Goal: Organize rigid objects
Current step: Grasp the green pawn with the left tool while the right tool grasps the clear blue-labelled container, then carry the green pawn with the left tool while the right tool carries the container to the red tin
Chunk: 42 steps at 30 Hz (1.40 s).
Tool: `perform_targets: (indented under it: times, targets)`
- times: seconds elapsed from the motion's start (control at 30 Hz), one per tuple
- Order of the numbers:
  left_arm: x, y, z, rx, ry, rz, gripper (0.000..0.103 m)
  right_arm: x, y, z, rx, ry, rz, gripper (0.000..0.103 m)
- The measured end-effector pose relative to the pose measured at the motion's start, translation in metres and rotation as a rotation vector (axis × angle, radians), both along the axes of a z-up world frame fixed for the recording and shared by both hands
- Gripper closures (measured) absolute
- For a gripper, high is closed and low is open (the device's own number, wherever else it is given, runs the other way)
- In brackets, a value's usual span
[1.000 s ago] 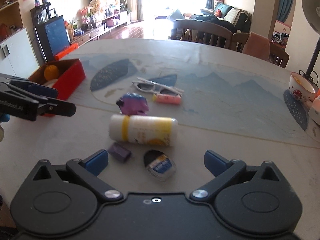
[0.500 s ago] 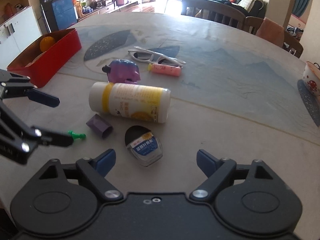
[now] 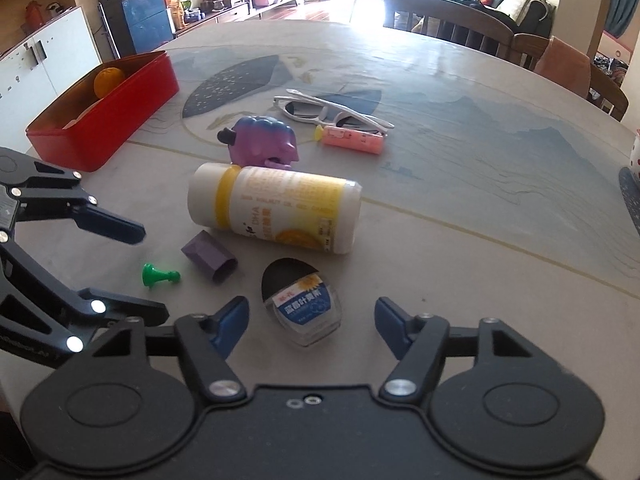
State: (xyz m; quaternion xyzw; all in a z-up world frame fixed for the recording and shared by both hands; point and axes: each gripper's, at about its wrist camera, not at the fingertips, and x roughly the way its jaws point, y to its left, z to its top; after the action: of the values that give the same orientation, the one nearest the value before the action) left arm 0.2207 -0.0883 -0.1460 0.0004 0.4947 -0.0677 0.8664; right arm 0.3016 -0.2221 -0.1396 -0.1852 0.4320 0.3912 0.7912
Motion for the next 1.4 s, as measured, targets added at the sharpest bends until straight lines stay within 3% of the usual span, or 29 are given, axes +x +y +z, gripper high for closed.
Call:
perform_targets:
  times: [0.13,0.37,0.5,0.97,1.4]
  targets:
    - [0.0,-0.002,-0.001,-0.005,0.003,-0.01,0.062,-0.002,0.003,-0.001,-0.003,-0.001,0.018,0.047]
    - [-0.002,-0.001,-0.001,-0.014,0.008,0.005,0.074,-0.005,0.006,-0.001,-0.015,-0.015,0.02,0.061]
    - [-0.003,0.001,-0.001,-0.016,0.01,0.011,0.088,-0.007,0.006,-0.001,-0.011,-0.018,0.012,0.062]
    - [-0.013,0.021,0.009,-0.048,-0.028,0.073,0.088,-0.028,0.003,0.02,0.041,-0.013,-0.033,0.062]
    - [-0.023,0.069,0.042,-0.088,-0.107,0.203,0.088,-0.043,0.037,0.061,0.108,-0.067,0.003,0.062]
